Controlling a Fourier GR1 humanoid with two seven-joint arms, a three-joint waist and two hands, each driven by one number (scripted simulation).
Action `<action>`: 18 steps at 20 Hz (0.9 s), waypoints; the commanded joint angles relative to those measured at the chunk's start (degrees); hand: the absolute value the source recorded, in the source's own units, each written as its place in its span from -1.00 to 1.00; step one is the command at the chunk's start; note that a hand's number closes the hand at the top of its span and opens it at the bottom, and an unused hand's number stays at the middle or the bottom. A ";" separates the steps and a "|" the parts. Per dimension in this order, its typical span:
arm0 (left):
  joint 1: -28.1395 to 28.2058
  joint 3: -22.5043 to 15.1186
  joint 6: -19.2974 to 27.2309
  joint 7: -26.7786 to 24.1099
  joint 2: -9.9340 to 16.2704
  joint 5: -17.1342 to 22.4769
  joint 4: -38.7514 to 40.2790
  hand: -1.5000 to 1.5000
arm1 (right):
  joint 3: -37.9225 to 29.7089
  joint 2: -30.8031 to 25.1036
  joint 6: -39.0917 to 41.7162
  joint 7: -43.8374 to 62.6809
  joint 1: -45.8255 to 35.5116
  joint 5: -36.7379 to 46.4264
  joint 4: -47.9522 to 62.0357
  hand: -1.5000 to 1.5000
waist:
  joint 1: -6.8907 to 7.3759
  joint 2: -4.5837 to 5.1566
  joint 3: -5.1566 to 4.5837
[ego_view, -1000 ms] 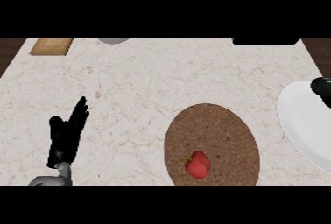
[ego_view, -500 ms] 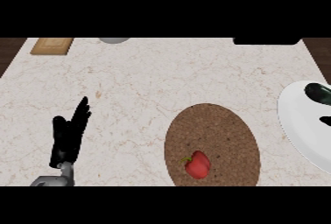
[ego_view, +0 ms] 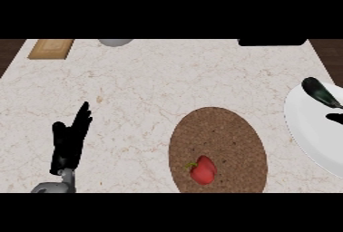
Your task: Pick the eggplant from the placemat and place it in the plate
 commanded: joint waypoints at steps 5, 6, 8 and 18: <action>-0.70 0.48 0.83 1.24 -0.60 -0.04 -0.25 0.00 | -14.17 3.62 -0.42 -12.04 3.58 -18.10 -7.25 -1.00 | -0.88 -0.19 -0.01; -0.54 0.18 0.55 2.74 0.09 -0.36 -2.03 0.00 | -15.70 2.50 1.98 -11.55 4.26 -20.32 -7.53 -1.00 | -0.56 -0.20 -0.01; 0.18 -0.17 0.84 -0.48 -0.61 -1.54 0.83 0.00 | -16.84 3.19 3.58 -13.61 6.75 -22.83 -7.65 -1.00 | -0.09 -0.01 -0.04; -2.73 1.96 -1.26 0.42 -0.83 -1.44 2.29 0.00 | -14.52 4.59 6.86 -22.51 12.97 -28.74 -7.82 -1.00 | 0.51 0.12 -0.05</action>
